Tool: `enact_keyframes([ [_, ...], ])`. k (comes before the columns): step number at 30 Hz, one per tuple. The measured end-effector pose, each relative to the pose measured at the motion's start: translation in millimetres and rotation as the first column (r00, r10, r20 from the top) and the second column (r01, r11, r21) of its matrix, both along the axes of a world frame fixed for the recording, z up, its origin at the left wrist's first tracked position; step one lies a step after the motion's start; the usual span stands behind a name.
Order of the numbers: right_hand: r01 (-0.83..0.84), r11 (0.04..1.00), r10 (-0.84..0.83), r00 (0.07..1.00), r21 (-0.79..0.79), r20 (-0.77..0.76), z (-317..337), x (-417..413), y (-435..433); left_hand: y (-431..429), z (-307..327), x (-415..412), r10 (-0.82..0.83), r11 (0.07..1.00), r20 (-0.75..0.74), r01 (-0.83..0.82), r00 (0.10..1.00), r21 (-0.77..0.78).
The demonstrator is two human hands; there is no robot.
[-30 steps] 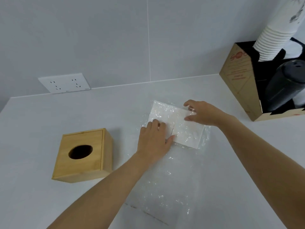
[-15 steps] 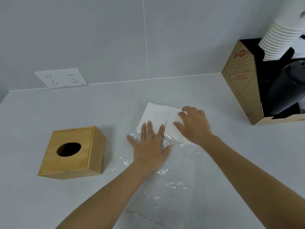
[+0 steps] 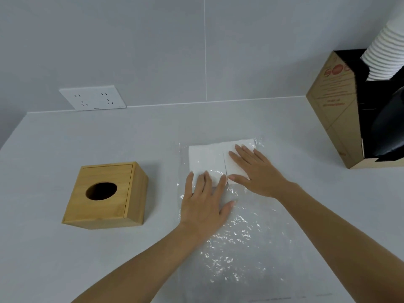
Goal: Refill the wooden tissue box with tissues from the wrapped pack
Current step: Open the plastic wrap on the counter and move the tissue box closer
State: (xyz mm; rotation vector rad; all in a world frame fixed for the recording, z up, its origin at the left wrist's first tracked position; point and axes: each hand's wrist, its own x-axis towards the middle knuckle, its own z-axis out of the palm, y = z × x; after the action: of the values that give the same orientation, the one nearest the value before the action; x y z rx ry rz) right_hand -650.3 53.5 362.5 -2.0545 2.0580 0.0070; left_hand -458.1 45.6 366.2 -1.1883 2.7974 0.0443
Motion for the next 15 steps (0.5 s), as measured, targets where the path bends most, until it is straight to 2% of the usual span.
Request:
enact_keyframes([
  [4,-0.034,0.999,0.034,0.999,-0.023,-0.012,-3.3,-2.7,-2.4,1.0,-7.5,6.6,-0.026,1.000,-0.003,0.026,1.000,-0.012],
  [15,0.061,0.997,-0.060,0.998,-0.056,0.016,2.7,6.5,2.4,-13.0,-11.1,10.0,-0.046,0.997,-0.084,0.041,0.995,-0.061],
])
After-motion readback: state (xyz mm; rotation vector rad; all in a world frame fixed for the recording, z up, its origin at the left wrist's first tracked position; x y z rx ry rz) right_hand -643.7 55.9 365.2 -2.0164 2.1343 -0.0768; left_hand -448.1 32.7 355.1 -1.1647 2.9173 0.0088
